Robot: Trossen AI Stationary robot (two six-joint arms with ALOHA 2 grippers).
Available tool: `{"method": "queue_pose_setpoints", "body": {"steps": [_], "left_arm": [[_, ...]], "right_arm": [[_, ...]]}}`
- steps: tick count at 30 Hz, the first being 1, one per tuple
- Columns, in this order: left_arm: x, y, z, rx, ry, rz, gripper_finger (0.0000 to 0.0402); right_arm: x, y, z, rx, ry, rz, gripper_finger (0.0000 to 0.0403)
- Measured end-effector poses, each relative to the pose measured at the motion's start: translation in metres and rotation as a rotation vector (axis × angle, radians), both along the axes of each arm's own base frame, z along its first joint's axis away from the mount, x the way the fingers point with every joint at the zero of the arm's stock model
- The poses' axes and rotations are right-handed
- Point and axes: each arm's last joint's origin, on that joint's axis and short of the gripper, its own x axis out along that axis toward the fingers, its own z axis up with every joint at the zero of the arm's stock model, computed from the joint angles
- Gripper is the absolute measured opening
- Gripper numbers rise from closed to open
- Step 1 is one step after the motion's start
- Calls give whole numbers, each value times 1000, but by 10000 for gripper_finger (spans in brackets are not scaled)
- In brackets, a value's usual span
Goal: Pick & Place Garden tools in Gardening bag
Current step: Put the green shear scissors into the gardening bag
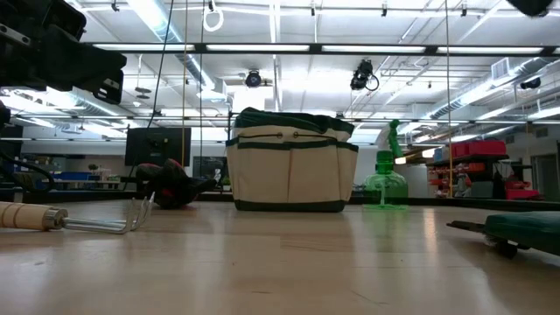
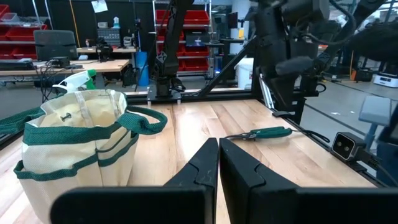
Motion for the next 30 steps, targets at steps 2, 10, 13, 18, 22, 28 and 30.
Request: {"method": "queue_pose_setpoints", "body": {"steps": [2, 10, 13, 18, 22, 28, 30], "left_arm": [[0, 0, 0, 0, 0, 0, 21], [0, 0, 0, 0, 0, 0, 21], [0, 0, 0, 0, 0, 0, 21], [0, 0, 0, 0, 0, 0, 21], [0, 0, 0, 0, 0, 1, 21], [0, 0, 0, 0, 1, 0, 21], [0, 0, 0, 0, 0, 0, 21]], "right_arm": [[1, 3, -6, -4, 12, 27, 168], [3, 8, -23, -38, 22, 118, 168], [4, 8, -28, -45, 31, 117, 168], [9, 7, -37, -50, 39, 111, 168], [14, 4, -45, -58, 52, 98, 168], [21, -2, -54, -70, 67, 86, 168], [21, -4, -57, -82, 79, 90, 168]]}}
